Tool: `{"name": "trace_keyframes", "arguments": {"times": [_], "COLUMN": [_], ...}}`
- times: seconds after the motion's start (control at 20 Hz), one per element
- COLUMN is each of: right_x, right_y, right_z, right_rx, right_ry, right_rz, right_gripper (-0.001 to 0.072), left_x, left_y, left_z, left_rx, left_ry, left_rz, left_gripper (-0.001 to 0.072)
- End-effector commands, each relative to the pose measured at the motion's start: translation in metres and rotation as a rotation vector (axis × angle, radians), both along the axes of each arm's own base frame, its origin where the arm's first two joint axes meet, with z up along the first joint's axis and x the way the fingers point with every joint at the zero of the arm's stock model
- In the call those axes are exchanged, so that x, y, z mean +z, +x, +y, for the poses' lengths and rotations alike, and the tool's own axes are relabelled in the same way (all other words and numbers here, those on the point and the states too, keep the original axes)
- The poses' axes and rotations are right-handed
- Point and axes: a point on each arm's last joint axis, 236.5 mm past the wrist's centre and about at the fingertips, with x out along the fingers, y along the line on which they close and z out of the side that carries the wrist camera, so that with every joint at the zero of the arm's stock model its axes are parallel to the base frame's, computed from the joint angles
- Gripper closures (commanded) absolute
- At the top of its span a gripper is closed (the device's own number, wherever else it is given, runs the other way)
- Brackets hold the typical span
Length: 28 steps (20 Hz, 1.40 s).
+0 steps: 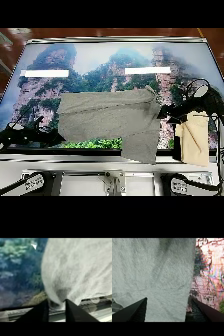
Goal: Fold the shirts.
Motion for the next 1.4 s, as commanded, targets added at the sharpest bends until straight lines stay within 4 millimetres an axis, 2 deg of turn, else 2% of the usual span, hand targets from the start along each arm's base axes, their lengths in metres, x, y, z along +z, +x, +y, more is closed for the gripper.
{"name": "trace_keyframes", "arguments": {"times": [0.0, 0.05, 0.2, 0.4, 0.5, 0.6, 0.65, 0.8, 0.85, 0.95, 1.15, 1.35], "right_x": [0.001, 0.0, 0.001, 0.003, -0.002, -0.017, -0.025, -0.045, -0.053, -0.067, -0.072, -0.08], "right_y": [-0.002, -0.002, -0.011, -0.048, -0.06, -0.077, -0.081, -0.089, -0.093, -0.094, -0.081, -0.083], "right_z": [0.001, 0.0, 0.001, -0.009, -0.017, -0.025, -0.021, 0.014, 0.019, 0.022, 0.019, 0.023], "right_rx": [0.003, 0.003, 0.032, 0.19, 0.14, 0.06, 0.013, -0.003, 0.004, -0.001, -0.056, -0.08], "right_ry": [0.004, 0.001, 0.006, 0.006, 0.025, 0.036, 0.057, 0.16, 0.15, 0.12, 0.091, 0.111], "right_rz": [0.007, 0.009, 0.036, 0.129, 0.133, 0.169, 0.181, 0.158, 0.16, 0.142, 0.107, 0.146], "right_gripper": [0.0065, 0.0065, 0.0065, 0.0065, 0.0065, 0.0065, 0.0065, 0.0065, 0.0065, 0.0065, 0.0066, 0.0074], "left_x": [-0.001, -0.001, 0.001, 0.002, 0.002, 0.002, 0.002, 0.002, 0.002, 0.002, 0.003, 0.003], "left_y": [-0.004, -0.003, 0.001, 0.001, 0.001, 0.002, 0.002, 0.001, 0.001, 0.002, 0.003, 0.004], "left_z": [-0.005, -0.006, -0.007, -0.007, -0.007, -0.007, -0.007, -0.007, -0.007, -0.008, -0.008, -0.007], "left_rx": [0.009, 0.015, 0.028, 0.027, 0.028, 0.026, 0.016, 0.001, 0.001, 0.004, 0.006, 0.006], "left_ry": [-0.018, -0.02, -0.029, -0.028, -0.028, -0.027, -0.026, -0.026, -0.026, -0.029, -0.03, -0.029], "left_rz": [0.013, 0.009, 0.001, -0.004, -0.004, -0.005, -0.015, -0.024, -0.024, -0.024, -0.026, -0.029], "left_gripper": [0.062, 0.067, 0.067, 0.067, 0.067, 0.067, 0.067, 0.067, 0.067, 0.067, 0.067, 0.067]}}
